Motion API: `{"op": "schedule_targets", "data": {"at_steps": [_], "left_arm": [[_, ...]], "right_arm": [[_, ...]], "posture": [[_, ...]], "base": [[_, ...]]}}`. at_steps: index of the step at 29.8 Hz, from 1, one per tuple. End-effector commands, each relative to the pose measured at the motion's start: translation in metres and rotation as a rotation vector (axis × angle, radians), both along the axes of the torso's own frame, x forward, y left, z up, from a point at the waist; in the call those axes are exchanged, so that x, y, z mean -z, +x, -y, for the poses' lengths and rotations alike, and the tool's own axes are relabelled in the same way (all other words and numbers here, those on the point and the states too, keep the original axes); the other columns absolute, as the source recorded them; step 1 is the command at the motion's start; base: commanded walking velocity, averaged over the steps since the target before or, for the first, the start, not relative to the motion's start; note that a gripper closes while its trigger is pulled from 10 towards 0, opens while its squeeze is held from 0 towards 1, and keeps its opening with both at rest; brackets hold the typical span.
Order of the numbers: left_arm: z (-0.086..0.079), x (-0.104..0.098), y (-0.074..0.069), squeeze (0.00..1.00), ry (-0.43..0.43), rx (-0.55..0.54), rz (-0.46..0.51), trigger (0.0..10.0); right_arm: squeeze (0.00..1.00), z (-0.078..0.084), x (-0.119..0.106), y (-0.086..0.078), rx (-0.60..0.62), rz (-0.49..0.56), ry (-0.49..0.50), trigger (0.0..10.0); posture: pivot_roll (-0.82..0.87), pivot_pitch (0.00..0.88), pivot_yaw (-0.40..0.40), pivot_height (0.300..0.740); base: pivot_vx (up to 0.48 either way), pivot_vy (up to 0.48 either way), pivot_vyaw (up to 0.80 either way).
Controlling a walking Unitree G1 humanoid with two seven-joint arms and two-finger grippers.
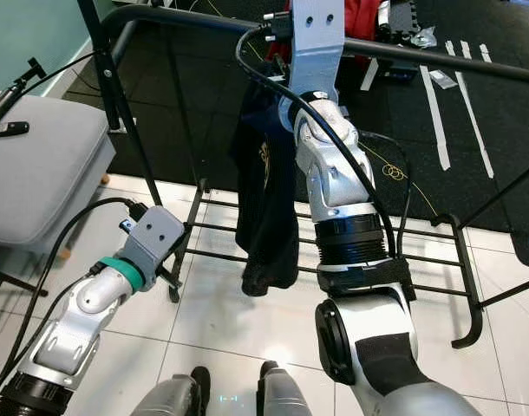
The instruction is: Hang hanger
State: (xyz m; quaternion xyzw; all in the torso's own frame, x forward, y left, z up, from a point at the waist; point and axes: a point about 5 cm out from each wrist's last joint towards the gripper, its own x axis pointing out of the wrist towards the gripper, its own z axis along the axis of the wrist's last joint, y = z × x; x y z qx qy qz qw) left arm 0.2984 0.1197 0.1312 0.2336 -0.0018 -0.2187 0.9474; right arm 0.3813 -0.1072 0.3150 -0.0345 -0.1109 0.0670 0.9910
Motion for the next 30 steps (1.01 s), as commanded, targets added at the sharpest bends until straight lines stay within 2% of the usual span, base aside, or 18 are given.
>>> {"op": "schedule_targets", "data": {"at_steps": [1, 3, 10, 11, 12, 13, 30], "left_arm": [[0.0012, 0.0027, -0.0034, 0.00, 0.013, 0.018, -0.008, 10.0], [0.0016, 0.0027, -0.0038, 0.00, 0.015, 0.025, -0.010, 10.0], [0.0019, 0.0028, -0.0042, 0.00, 0.014, 0.028, -0.011, 10.0], [0.0021, 0.0029, -0.0042, 0.00, 0.014, 0.029, -0.011, 10.0], [0.0021, 0.0029, -0.0042, 0.00, 0.014, 0.029, -0.011, 10.0], [0.0022, 0.0028, -0.0042, 0.00, 0.014, 0.031, -0.011, 10.0], [0.0021, 0.0020, -0.0031, 0.00, 0.016, 0.029, -0.007, 10.0]], "right_arm": [[0.00, 0.0016, 0.0031, -0.0015, 0.006, -0.011, 0.011, 10.0], [0.00, 0.0046, 0.0067, -0.0011, 0.039, -0.066, -0.010, 10.0], [0.00, 0.0088, 0.0060, -0.0013, 0.065, -0.077, -0.018, 10.0], [0.00, 0.0093, 0.0056, -0.0013, 0.065, -0.077, -0.022, 4.0], [0.00, 0.0093, 0.0056, -0.0013, 0.065, -0.077, -0.022, 4.0], [0.00, 0.0096, 0.0059, -0.0010, 0.064, -0.078, -0.025, 0.0], [0.00, 0.0103, 0.0080, -0.0004, 0.054, -0.098, -0.038, 0.0]], "posture": [[0.01, 0.148, 0.034, 0.740], [0.01, 0.150, 0.032, 0.740], [0.01, 0.151, 0.033, 0.740], [0.01, 0.151, 0.033, 0.740], [0.01, 0.151, 0.033, 0.740], [0.01, 0.151, 0.033, 0.740], [0.01, 0.154, 0.033, 0.740]], "base": [[0.000, 0.000, 0.00], [0.000, 0.000, 0.00], [0.000, 0.000, 0.00], [0.000, 0.000, 0.00], [0.000, 0.000, 0.00], [0.000, 0.000, 0.00], [0.000, 0.000, 0.00]]}}
